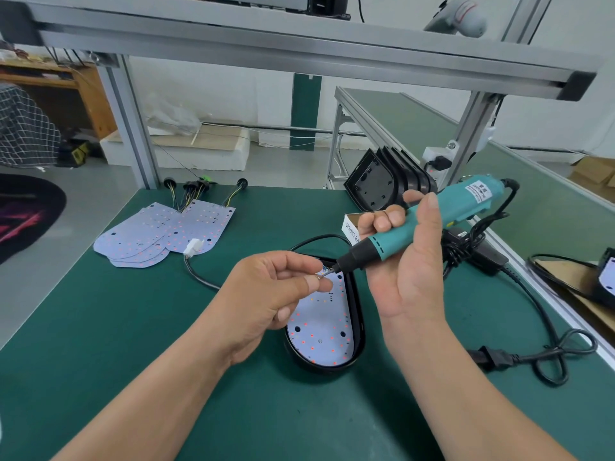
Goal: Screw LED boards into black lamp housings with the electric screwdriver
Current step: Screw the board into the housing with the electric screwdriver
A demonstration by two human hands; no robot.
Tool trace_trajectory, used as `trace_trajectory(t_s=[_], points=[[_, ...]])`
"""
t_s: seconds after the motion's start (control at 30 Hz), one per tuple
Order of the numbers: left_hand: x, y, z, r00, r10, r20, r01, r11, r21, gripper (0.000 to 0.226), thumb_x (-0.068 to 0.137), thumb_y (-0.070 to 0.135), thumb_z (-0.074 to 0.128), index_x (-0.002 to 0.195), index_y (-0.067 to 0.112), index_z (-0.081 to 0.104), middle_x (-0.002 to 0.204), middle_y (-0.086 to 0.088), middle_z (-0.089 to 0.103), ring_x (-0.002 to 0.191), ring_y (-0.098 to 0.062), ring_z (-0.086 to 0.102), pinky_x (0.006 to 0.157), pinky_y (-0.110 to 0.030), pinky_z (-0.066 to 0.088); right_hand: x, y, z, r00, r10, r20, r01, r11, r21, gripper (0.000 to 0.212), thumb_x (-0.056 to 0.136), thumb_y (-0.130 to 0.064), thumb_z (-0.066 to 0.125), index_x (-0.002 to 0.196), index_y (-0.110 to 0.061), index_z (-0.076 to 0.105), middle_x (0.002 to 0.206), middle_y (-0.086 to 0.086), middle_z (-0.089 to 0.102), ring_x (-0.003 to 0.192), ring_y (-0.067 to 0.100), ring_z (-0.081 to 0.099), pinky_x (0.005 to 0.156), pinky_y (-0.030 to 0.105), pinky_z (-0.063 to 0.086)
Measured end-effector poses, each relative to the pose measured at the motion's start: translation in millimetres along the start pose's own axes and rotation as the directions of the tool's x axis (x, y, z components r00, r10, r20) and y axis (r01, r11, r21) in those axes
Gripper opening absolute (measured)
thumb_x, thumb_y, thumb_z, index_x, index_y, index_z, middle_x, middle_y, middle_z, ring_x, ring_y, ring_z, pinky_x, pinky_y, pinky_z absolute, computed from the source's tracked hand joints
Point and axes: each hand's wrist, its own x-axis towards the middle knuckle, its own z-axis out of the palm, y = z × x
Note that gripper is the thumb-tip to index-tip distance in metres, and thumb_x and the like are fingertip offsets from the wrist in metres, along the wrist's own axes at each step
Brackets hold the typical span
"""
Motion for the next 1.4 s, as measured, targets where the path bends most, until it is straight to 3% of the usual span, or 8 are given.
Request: trace_trajectory(t_s=[0.23,0.4,0.53,0.6,0.73,0.9,1.07,1.4], points=[[8.7,4.1,-15.1,0.989,0.037,-0.142,-0.034,0.999,0.026,0.014,0.106,0.01,0.06,0.114,0.007,0.071,0.096,-0.012,0.081,0.041,-0.008,0.032,0.04,-0.017,0.026,7.1,3.3,-6.3,0.996,0.022,-0.081,-0.018,0.999,0.049,0.021,0.102,-0.034,0.067,0.103,-0.015,0.059,0.075,0.0,0.047,0.066,0.015,0.048,0.082,0.034,0.055],[22.9,-6.5,-28.0,0.93,0.08,-0.36,0.026,0.96,0.28,0.014,0.102,0.013,0.058,0.096,0.01,0.071,0.073,-0.001,0.074,0.041,-0.013,0.036,0.044,-0.019,0.029,13.7,6.2,-4.0,0.997,0.019,-0.077,-0.016,0.999,0.033,0.023,0.094,-0.032,0.075,0.102,-0.016,0.061,0.074,0.0,0.048,0.064,0.015,0.049,0.08,0.034,0.056],[25.3,-12.4,-26.9,0.949,0.04,-0.311,0.118,0.873,0.473,0.037,0.094,0.041,0.059,0.085,0.005,0.062,0.074,0.003,0.072,0.046,-0.018,0.037,0.051,-0.026,0.032,19.4,13.7,-3.7,0.996,0.007,-0.094,-0.011,0.999,-0.032,0.018,0.098,-0.029,0.07,0.103,-0.016,0.059,0.074,0.0,0.048,0.065,0.016,0.047,0.081,0.036,0.056],[24.0,-14.5,-22.9,0.972,-0.019,-0.236,0.125,0.887,0.444,0.045,0.082,0.054,0.059,0.083,0.009,0.056,0.066,0.002,0.053,0.048,-0.019,0.033,0.047,-0.024,0.028,22.8,19.0,-3.0,0.993,0.003,-0.117,-0.011,0.997,-0.075,0.016,0.1,-0.027,0.067,0.103,-0.015,0.057,0.073,0.001,0.048,0.066,0.017,0.046,0.081,0.038,0.054],[21.9,-24.0,-14.0,0.989,-0.052,-0.141,0.11,0.886,0.45,0.025,0.076,0.039,0.066,0.095,0.025,0.072,0.064,0.015,0.063,0.043,-0.007,0.046,0.042,-0.017,0.034,30.0,27.1,-2.0,0.993,0.014,-0.116,-0.026,0.994,-0.102,0.014,0.1,-0.023,0.067,0.1,-0.015,0.055,0.072,0.002,0.049,0.065,0.018,0.047,0.079,0.039,0.053],[23.5,-29.1,-10.6,0.992,-0.049,-0.113,0.095,0.89,0.445,0.01,0.077,0.021,0.061,0.084,0.015,0.064,0.066,0.008,0.06,0.057,-0.016,0.046,0.054,-0.024,0.035,31.0,38.6,-1.8,0.998,0.007,-0.066,-0.017,0.986,-0.164,0.013,0.099,-0.023,0.066,0.099,-0.015,0.056,0.072,0.002,0.049,0.062,0.019,0.049,0.075,0.037,0.055],[22.8,-28.8,-4.6,0.982,-0.07,-0.176,0.144,0.879,0.455,0.042,0.069,0.032,0.062,0.105,0.011,0.06,0.077,0.001,0.06,0.058,-0.018,0.049,0.05,-0.025,0.036,29.4,47.8,0.0,0.999,0.007,-0.053,-0.019,0.972,-0.234,0.014,0.1,-0.023,0.065,0.102,-0.015,0.054,0.072,0.003,0.047,0.062,0.019,0.047,0.074,0.037,0.055],[22.0,-28.9,-3.5,0.985,-0.1,-0.139,0.149,0.902,0.404,0.046,0.07,0.031,0.061,0.111,0.011,0.058,0.074,0.002,0.055,0.044,-0.011,0.041,0.043,-0.02,0.033,26.2,44.7,-0.8,0.999,0.007,-0.047,-0.018,0.969,-0.247,0.012,0.1,-0.023,0.065,0.101,-0.015,0.056,0.071,0.002,0.048,0.062,0.019,0.048,0.076,0.038,0.056]])
